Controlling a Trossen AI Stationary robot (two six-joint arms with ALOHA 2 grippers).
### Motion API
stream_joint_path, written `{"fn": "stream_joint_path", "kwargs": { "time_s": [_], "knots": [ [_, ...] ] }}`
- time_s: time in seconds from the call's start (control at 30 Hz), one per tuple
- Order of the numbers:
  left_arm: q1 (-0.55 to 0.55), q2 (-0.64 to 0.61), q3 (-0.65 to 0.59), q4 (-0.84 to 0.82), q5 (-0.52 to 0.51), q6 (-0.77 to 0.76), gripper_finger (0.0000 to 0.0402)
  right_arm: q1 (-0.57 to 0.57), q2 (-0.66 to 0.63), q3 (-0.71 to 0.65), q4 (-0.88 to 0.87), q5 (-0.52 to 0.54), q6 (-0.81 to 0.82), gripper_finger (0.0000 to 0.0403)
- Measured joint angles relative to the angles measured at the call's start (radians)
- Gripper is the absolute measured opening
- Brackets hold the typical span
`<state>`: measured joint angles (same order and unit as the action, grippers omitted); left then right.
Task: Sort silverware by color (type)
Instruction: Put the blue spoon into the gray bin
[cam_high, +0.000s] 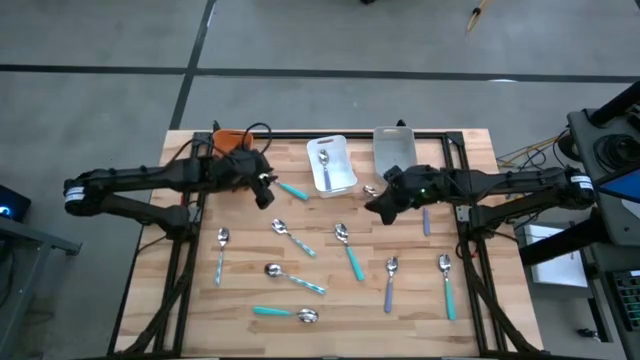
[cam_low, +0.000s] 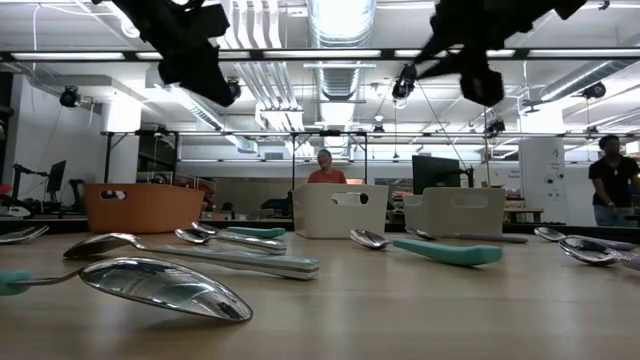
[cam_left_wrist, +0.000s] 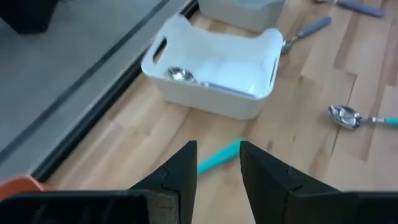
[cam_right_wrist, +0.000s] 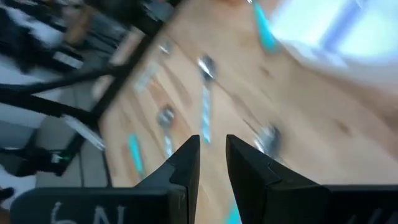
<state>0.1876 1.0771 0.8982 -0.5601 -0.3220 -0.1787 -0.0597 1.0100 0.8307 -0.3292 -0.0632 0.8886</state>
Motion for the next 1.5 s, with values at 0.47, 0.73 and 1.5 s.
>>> {"fn": "stream_joint_path", "kwargs": {
  "time_s": [0.47, 0.73, 1.5],
  "knots": [
    [-0.010, -0.001, -0.210, 0.273, 0.203, -0.030, 0.0103, -0.073, 0.046, 0.000, -0.611, 0.111, 0.023, 0.0068],
    [-0.010, -0.001, -0.207, 0.569, 0.202, -0.084, 0.0103, -0.212, 0.227, 0.000, -0.532, 0.062, -0.320, 0.0068],
    [-0.128, 0.005, -0.040, 0.678, 0.198, 0.182, 0.0103, -0.152, 0.165, 0.000, -0.674, -0.410, -0.011, 0.0167]
  ]
}}
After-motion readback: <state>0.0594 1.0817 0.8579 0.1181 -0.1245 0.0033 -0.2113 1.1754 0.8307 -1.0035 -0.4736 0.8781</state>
